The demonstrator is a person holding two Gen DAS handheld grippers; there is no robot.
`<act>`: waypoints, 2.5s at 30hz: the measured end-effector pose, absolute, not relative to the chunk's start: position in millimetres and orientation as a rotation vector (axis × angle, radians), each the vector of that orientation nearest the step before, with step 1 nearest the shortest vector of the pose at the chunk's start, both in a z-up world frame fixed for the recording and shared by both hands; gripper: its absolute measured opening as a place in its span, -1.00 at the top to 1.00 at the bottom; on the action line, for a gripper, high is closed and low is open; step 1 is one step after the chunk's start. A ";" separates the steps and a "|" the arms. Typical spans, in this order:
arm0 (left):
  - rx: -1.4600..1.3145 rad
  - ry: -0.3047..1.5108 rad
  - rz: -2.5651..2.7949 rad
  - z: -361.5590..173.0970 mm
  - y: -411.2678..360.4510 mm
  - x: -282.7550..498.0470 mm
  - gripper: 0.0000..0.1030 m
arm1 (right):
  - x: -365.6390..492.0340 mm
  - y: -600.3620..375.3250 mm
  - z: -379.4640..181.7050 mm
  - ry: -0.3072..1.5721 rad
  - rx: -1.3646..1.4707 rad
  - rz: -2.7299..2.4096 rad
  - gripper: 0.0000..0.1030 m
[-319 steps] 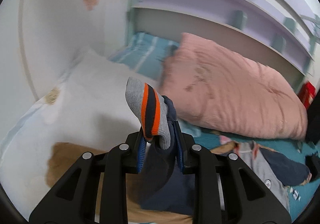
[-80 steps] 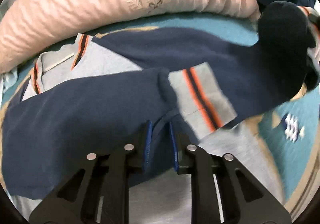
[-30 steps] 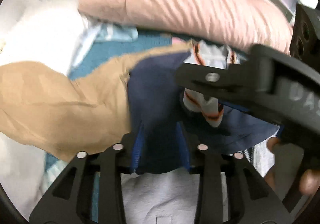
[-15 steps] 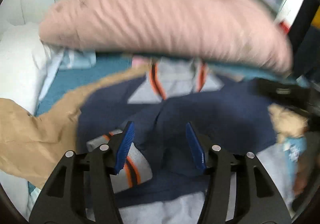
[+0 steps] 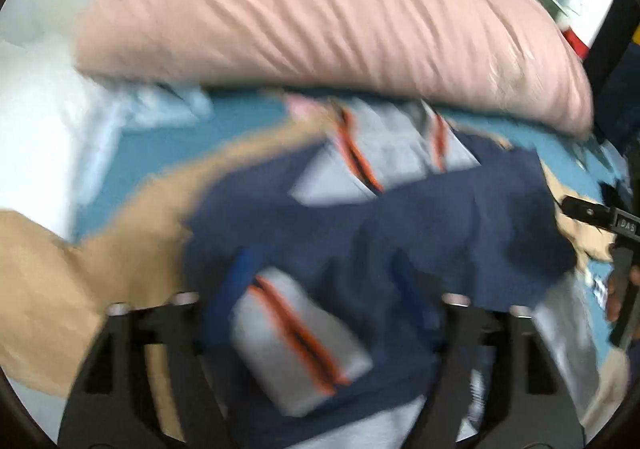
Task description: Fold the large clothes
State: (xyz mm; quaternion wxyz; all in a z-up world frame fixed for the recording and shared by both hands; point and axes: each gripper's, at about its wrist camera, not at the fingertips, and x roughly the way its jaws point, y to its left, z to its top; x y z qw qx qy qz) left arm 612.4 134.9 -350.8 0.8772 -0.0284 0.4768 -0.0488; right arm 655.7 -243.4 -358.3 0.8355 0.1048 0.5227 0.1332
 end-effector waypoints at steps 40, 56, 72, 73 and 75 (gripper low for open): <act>-0.165 1.247 0.073 -423.0 207.9 674.9 -0.80 | 716.4 -248.3 -399.2 1.212 0.083 0.236 -0.83; -0.172 1.190 -0.052 -415.2 175.2 664.3 -0.80 | 722.9 -223.0 -403.9 1.195 0.075 0.336 -0.66; -0.252 1.201 -0.057 -416.0 209.9 659.0 0.31 | 726.8 -217.3 -411.8 1.185 0.040 0.379 0.28; -0.224 1.202 -0.051 -411.9 208.0 657.2 0.31 | 725.0 -220.8 -409.4 1.180 0.042 0.381 0.31; -0.171 1.184 -0.044 -405.1 203.4 653.0 0.32 | 724.6 -222.4 -408.9 1.187 0.047 0.384 0.32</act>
